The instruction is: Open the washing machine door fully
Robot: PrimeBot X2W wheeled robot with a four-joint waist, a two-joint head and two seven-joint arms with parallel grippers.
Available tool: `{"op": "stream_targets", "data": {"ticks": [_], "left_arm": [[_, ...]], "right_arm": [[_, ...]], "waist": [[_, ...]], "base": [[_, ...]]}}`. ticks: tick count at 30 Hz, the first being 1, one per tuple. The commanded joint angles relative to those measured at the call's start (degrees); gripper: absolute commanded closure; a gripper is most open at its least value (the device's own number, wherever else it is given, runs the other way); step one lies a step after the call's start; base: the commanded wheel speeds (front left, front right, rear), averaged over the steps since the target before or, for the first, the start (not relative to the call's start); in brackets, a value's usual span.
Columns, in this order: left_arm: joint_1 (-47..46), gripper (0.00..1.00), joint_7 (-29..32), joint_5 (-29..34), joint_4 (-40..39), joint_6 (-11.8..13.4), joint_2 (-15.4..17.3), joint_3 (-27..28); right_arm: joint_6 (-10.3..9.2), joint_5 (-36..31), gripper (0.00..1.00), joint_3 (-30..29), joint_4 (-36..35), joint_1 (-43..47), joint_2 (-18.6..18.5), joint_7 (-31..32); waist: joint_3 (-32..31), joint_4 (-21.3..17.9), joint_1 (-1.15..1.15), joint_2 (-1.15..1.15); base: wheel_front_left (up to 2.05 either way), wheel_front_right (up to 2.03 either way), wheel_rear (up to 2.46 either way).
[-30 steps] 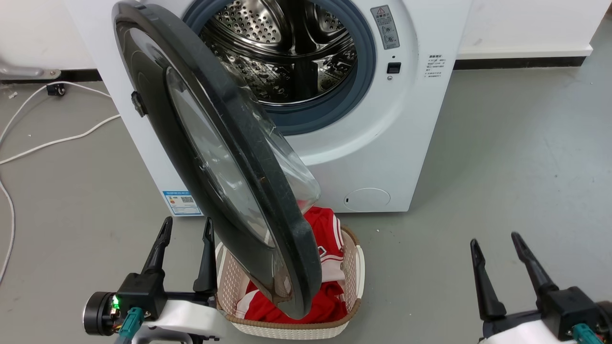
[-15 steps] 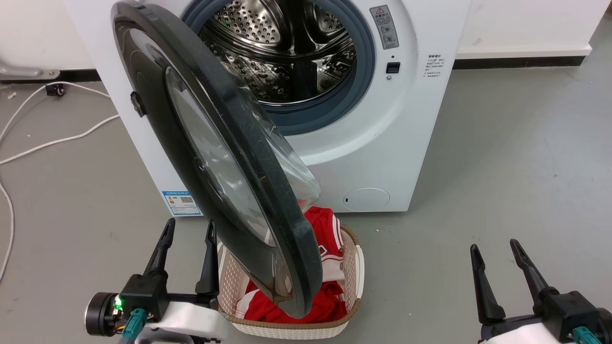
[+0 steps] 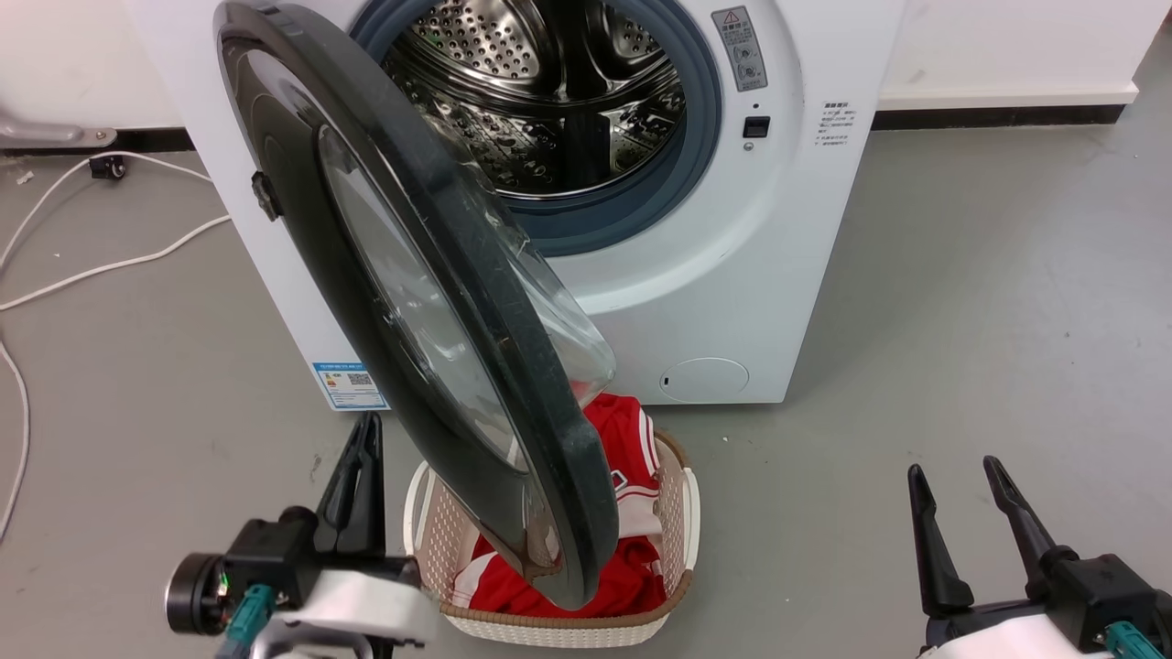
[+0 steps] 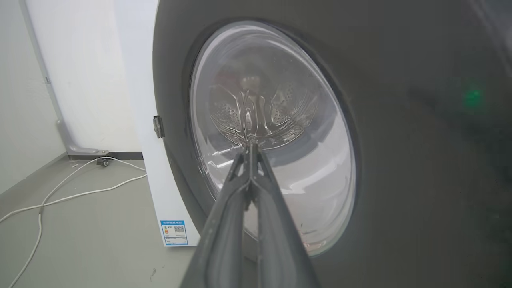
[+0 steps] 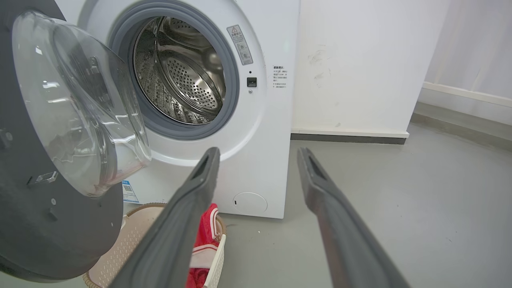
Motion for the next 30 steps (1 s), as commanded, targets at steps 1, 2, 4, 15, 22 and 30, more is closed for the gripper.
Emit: {"op": "stream_targets", "data": {"ticks": [1, 2, 4, 15, 22, 30], "left_arm": [[-1.3, 1.0, -0.1, -0.1, -0.9, 0.3, 0.1, 0.0], [-1.6, 1.0, -0.1, -0.2, -1.6, 0.3, 0.2, 0.1], [-2.6, 1.0, 0.0, 0.1, -3.5, 0.6, 0.6, 0.2], [-7.9, 1.0, 2.5, 2.5, -23.7, 2.9, 1.8, 0.4], [-11.6, 1.0, 4.5, 3.1, -33.4, 1.0, 1.6, -4.8], [-13.5, 1.0, 8.5, 2.1, -37.0, -1.8, 0.9, -16.7]], "right_arm": [[-0.04, 0.1, 0.0, -0.1, 0.0, -0.7, 0.2, -0.2], [-0.04, 0.2, 0.0, -0.1, 0.0, -0.7, 0.2, -0.2], [-0.04, 0.3, 0.0, -0.1, 0.0, -0.7, 0.2, 0.0], [-0.04, 0.4, 0.0, -0.6, 0.2, -0.8, 0.2, 0.3], [-0.04, 0.5, 0.0, -0.8, 0.3, -0.9, 0.2, 0.3], [-0.04, 0.0, 0.0, -1.2, 0.1, -0.8, 0.2, 0.4]], "waist": [[0.0, 0.1, 0.0, 0.0], [0.0, 0.1, 0.0, 0.0], [0.1, 0.2, 0.0, 0.0], [0.3, 0.3, 0.0, 0.0], [0.5, 0.3, 0.0, 0.0], [0.8, 0.4, 0.0, 0.0]], "base": [[0.0, 0.0, 0.0], [0.0, 0.0, 0.0], [0.0, 0.0, 0.0], [0.0, 0.0, 0.0], [0.0, 0.0, 0.0], [0.0, 0.0, 0.0]]}}
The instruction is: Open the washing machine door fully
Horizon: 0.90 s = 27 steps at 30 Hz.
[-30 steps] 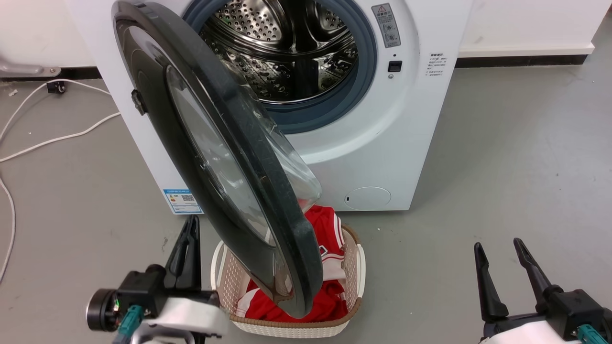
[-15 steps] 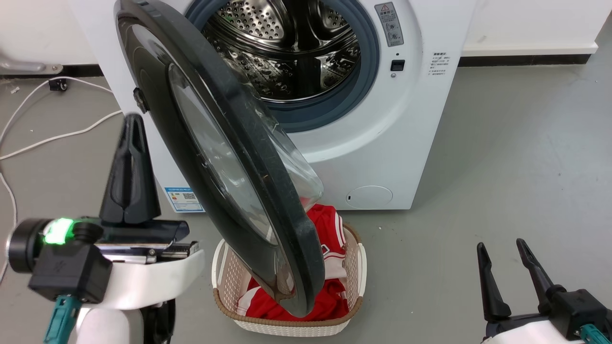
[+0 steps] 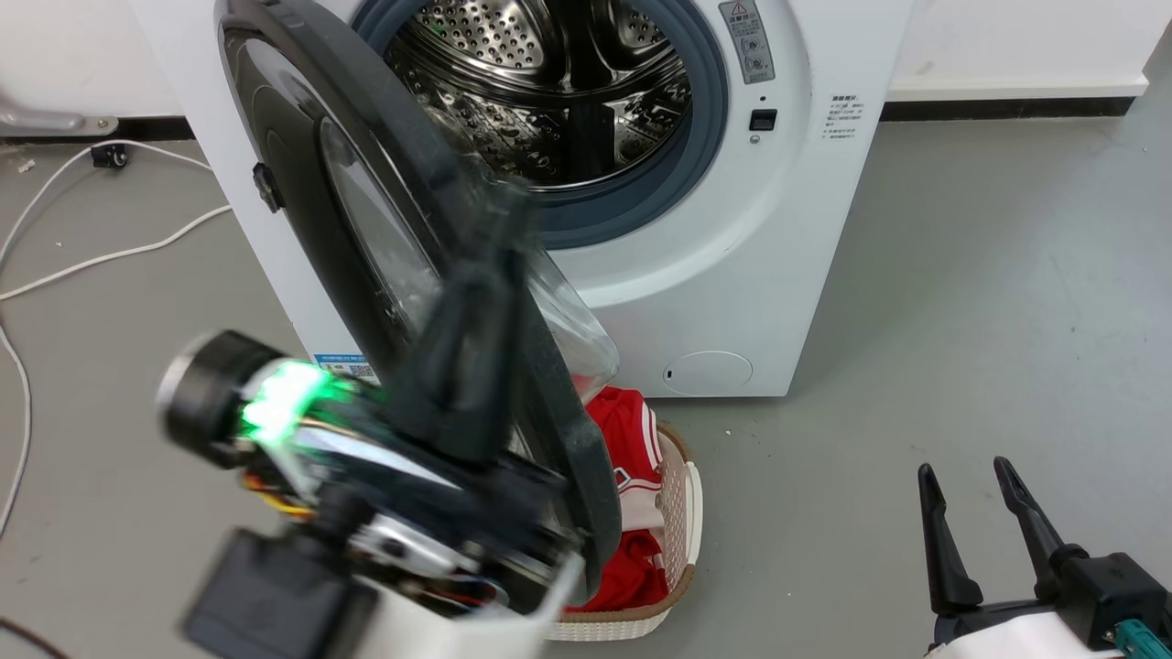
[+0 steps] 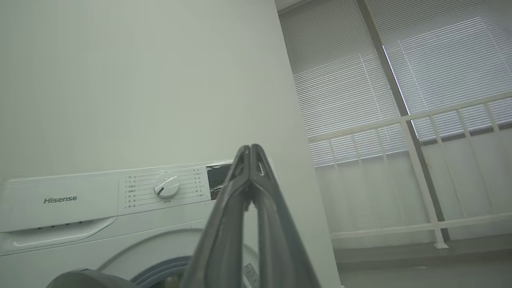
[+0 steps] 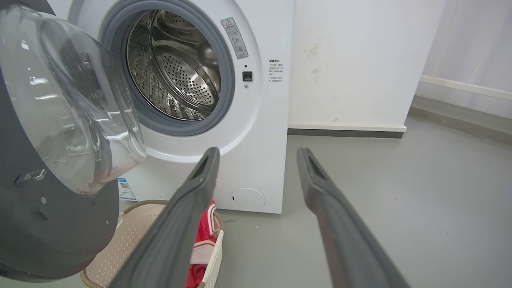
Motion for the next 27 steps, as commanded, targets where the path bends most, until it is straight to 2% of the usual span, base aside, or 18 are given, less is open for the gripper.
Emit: {"op": "stream_targets", "data": {"ticks": [1, 5, 11, 18, 27], "left_arm": [[-0.2, 1.0, 0.2, -0.3, 0.0, -0.4, -0.1, -0.6], [1.7, 1.0, 3.3, -1.7, 1.5, -1.6, -0.1, -9.3], [6.9, 1.0, 7.4, -3.9, 5.9, -2.2, 1.8, -17.0], [14.4, 1.0, 9.2, -4.7, 12.4, -0.1, 4.0, -18.5], [13.3, 1.0, 4.2, -4.3, 22.3, 3.6, 3.0, -15.3]], "right_arm": [[-0.04, -0.3, 0.0, -0.2, -0.2, -0.7, 0.2, 0.0], [-0.04, -0.2, 0.0, -0.2, -0.1, -0.7, 0.2, 0.0], [-0.04, 0.1, 0.0, 0.2, 0.2, -0.6, 0.2, 0.3], [-0.04, 0.5, 0.0, 0.6, 0.4, -0.9, 0.2, 0.4], [-0.04, 1.1, 0.0, 1.3, 2.0, -2.0, 0.2, -0.3]], "waist": [[0.0, 0.0, 0.0, 0.0], [0.0, 0.3, 0.0, 0.0], [-0.1, 0.5, 0.0, 0.0], [0.5, 0.6, 0.0, 0.0], [1.1, 0.3, 0.0, 0.0]], "base": [[0.0, 0.0, 0.0], [0.0, 0.0, 0.0], [0.0, 0.0, 0.0], [0.0, 0.0, 0.0], [0.0, 0.0, 0.0]]}}
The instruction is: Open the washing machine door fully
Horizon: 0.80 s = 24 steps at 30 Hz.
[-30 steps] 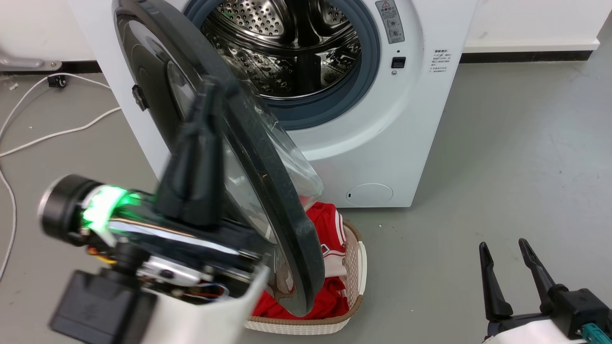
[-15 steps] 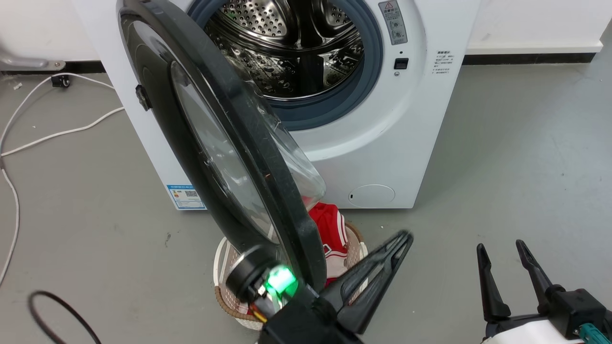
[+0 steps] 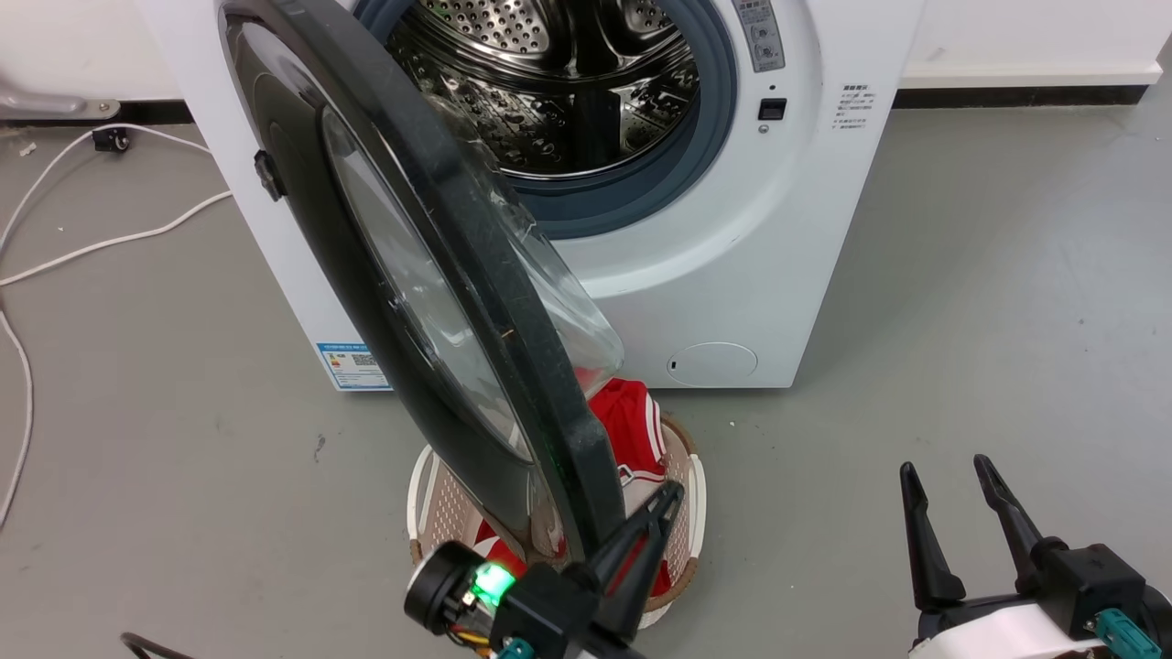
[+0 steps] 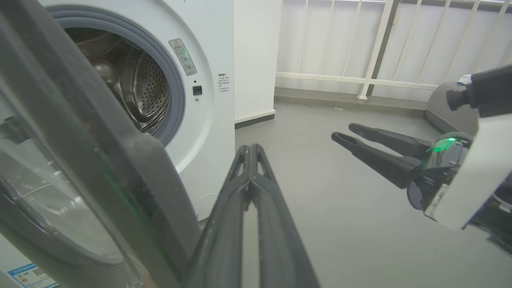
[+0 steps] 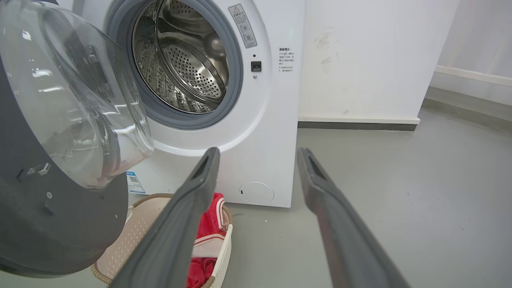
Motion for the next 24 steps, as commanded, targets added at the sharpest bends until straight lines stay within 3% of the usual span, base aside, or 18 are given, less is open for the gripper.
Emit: {"op": "stream_targets", "data": {"ticks": [1, 14, 24], "left_arm": [[-1.0, 1.0, -0.5, 0.1, 0.3, 0.3, -0.2, 0.4], [-6.5, 1.0, -5.0, -1.2, 7.8, 3.1, -1.8, 3.8], [-5.3, 1.0, -5.6, -1.9, 8.9, 5.3, -0.4, 6.0]], "right_arm": [[-0.04, 0.3, 0.0, 0.1, 0.1, -0.7, 0.2, -0.3], [-0.04, 1.0, 0.0, 0.3, 0.8, -0.8, 0.2, 0.0], [-0.04, 1.6, 0.0, 0.2, 1.1, -0.4, 0.2, -0.3]], "waist": [[0.0, -0.1, 0.0, 0.0], [0.1, -1.0, 0.0, 0.0], [-0.1, -0.7, 0.0, 0.0]], "base": [[0.0, 0.0, 0.0], [0.0, 0.0, 0.0], [0.0, 0.0, 0.0]]}}
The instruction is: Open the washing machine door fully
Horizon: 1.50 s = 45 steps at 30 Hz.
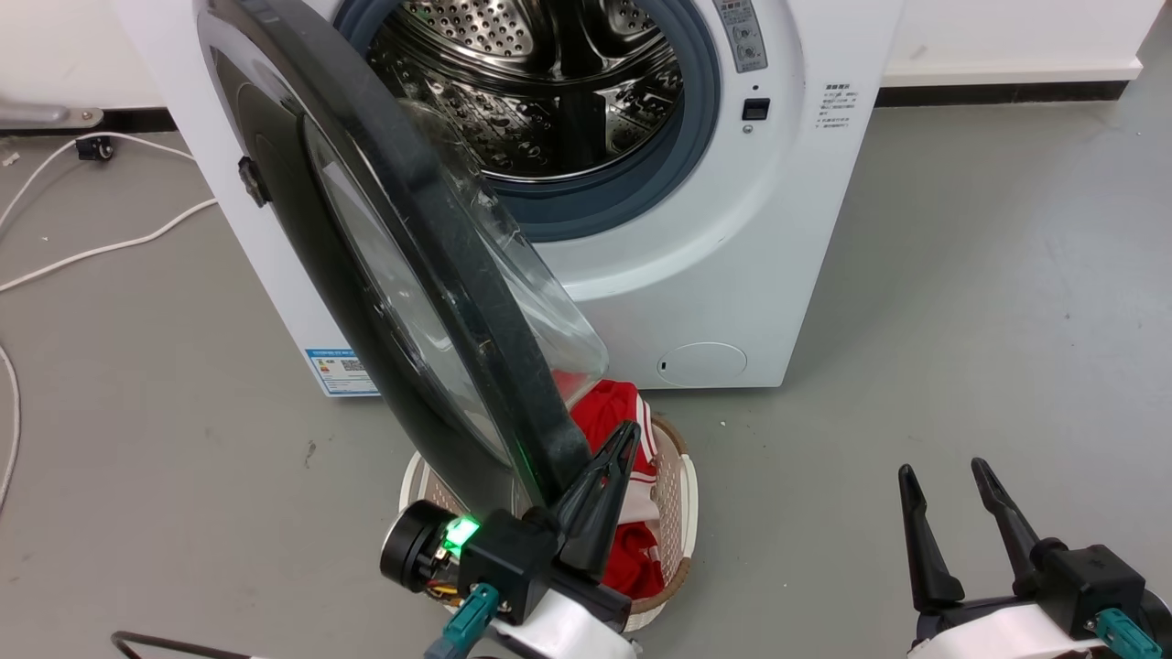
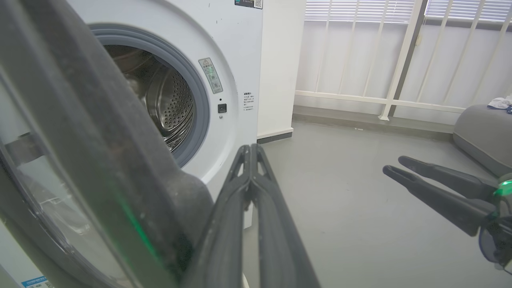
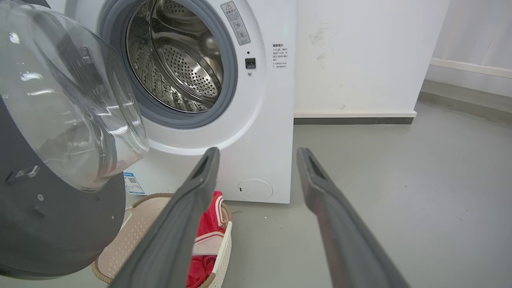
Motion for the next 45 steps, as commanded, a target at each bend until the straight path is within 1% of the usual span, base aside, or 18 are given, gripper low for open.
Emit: {"op": "stream_targets", "data": {"ticks": [1, 11, 16, 22, 28, 29, 33, 35, 45], "left_arm": [[1.0, 1.0, 0.2, 0.0, 0.2, 1.3, 1.8, 1.7], [6.8, 1.0, 0.4, 0.1, -3.9, 3.9, 4.5, 2.8], [10.0, 1.0, -1.0, 0.1, -6.6, 5.3, 5.3, 3.4], [13.9, 1.0, -1.6, 0.1, -9.8, 7.6, 6.5, 4.6], [16.6, 1.0, -1.5, -0.5, -11.7, 9.5, 7.3, 6.4], [16.6, 1.0, -1.5, -0.5, -11.7, 9.5, 7.3, 6.4], [17.4, 1.0, -1.4, -1.6, -11.3, 10.3, 7.9, 8.2], [17.2, 1.0, -1.8, -2.3, -10.6, 10.2, 8.5, 9.3], [15.8, 1.0, -3.9, -6.4, -5.2, 10.6, 11.7, 17.2]], "right_arm": [[-0.04, 0.5, 0.0, -0.1, 0.2, -0.2, 0.2, -0.3], [-0.04, 0.4, 0.0, -0.6, 0.0, 0.5, 0.2, 0.0], [-0.04, 0.2, 0.0, -1.0, -0.5, 0.6, 0.2, 0.4], [-0.04, -0.3, 0.0, -1.2, -1.2, 1.0, 0.2, 1.1], [-0.04, -0.6, 0.0, -1.6, -1.9, 1.4, 0.1, 1.7], [-0.04, -0.6, 0.0, -1.6, -1.9, 1.4, 0.1, 1.7], [-0.04, -0.9, 0.0, -1.6, -2.1, 1.3, 0.1, 1.9], [-0.04, -0.9, 0.0, -1.6, -2.3, 0.9, 0.1, 2.0], [-0.04, -1.6, 0.0, -1.7, -3.3, 0.7, 0.1, 3.0]], "waist": [[-0.1, 0.3, 0.0, 0.0], [-0.3, 3.1, 0.0, 0.0], [-0.4, 5.2, 0.0, 0.0], [-0.2, 8.8, 0.0, 0.0], [0.3, 13.6, 0.0, 0.0], [0.3, 13.6, 0.0, 0.0], [0.5, 16.3, 0.0, 0.0], [0.8, 17.3, 0.0, 0.0], [1.3, 18.9, 0.0, 0.0]], "base": [[0.0, 0.0, 0.0], [0.0, 0.0, 0.0], [0.0, 0.0, 0.0], [0.0, 0.0, 0.0], [0.0, 0.0, 0.0], [0.0, 0.0, 0.0], [0.0, 0.0, 0.0], [0.0, 0.0, 0.0], [0.0, 0.0, 0.0]]}}
